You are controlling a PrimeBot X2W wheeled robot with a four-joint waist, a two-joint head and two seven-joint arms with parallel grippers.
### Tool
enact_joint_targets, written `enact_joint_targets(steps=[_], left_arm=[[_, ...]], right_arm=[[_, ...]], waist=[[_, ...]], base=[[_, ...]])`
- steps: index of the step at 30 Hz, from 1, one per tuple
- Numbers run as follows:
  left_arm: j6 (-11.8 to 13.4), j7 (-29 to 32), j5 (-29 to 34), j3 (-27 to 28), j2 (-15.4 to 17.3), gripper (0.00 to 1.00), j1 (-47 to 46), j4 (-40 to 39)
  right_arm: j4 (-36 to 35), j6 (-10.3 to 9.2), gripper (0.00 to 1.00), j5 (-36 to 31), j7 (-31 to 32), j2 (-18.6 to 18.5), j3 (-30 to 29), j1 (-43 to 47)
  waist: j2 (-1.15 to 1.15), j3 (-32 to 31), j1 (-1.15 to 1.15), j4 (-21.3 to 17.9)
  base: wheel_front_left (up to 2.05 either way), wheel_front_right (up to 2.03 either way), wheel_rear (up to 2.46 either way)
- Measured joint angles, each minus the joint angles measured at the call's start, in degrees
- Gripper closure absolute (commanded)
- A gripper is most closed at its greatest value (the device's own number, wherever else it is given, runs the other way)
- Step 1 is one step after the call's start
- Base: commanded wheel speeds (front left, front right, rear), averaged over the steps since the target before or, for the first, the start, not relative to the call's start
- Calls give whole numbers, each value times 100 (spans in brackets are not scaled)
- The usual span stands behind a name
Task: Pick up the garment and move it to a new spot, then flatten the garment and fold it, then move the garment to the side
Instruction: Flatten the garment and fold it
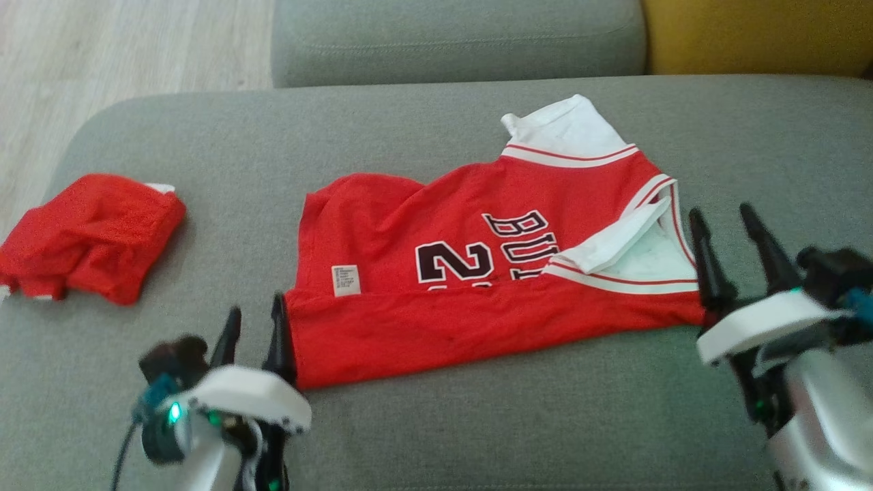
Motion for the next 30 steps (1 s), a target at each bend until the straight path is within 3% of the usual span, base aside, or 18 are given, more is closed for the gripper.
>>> enact_joint_targets(steps=[7, 12, 22, 29, 30], left_arm=[[-63, 0, 538, 67, -189, 0, 569, 154], [-74, 0, 726, 185, -278, 0, 617, 599], [-13, 15, 861, 179, -300, 0, 147, 1825], [-223, 83, 861, 14, -307, 0, -244, 2360], [-268, 83, 860, 5, -307, 54, -281, 2405]], right_arm=[[-227, 0, 0, -703, -166, 478, -299, 543], [-396, 0, 0, -821, -160, 845, -684, 808], [-724, 0, 0, -883, 23, 895, -767, 809], [-770, 0, 0, -923, 77, 916, -827, 808], [-768, 0, 0, -948, 109, 921, -851, 808]], waist=[[0, -120, 0, -153], [0, -146, 0, -255], [0, -116, 0, -519], [0, -73, 0, -634], [0, -66, 0, -642]], base=[[0, 0, 0], [0, 0, 0], [0, 0, 0], [0, 0, 0], [0, 0, 0]])
